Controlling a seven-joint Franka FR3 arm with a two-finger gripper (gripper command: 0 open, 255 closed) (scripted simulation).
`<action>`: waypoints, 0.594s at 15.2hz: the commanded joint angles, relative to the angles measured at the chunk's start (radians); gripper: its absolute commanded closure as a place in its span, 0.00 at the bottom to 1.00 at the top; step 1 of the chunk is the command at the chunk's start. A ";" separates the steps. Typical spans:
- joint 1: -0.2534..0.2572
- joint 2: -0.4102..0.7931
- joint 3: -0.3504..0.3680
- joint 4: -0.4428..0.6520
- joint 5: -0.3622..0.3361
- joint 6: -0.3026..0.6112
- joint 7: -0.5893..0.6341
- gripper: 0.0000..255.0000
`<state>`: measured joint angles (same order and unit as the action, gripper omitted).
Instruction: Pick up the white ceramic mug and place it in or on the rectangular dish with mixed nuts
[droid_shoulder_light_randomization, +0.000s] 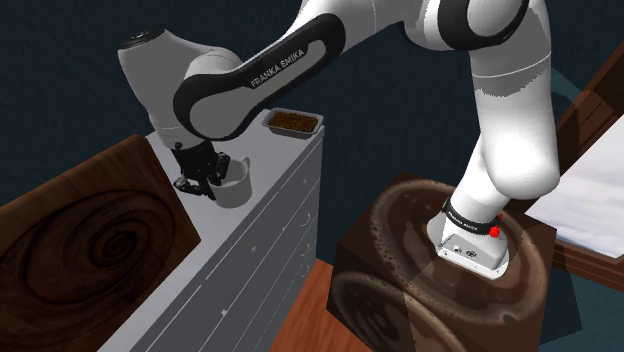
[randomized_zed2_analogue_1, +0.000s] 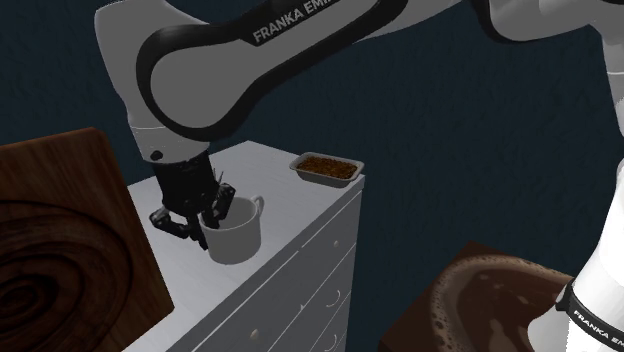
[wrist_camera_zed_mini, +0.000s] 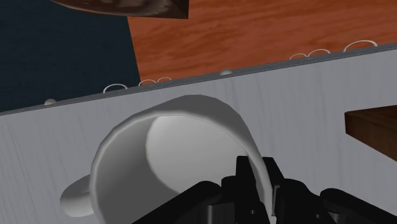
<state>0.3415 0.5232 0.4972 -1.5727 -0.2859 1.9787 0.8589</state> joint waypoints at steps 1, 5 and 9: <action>0.000 -0.010 0.004 0.015 0.006 -0.024 -0.004 1.00; -0.001 -0.027 0.009 0.045 0.017 -0.069 -0.012 1.00; -0.001 -0.041 0.014 0.079 0.025 -0.115 -0.018 1.00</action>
<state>0.3410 0.4867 0.5098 -1.5047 -0.2633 1.8792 0.8430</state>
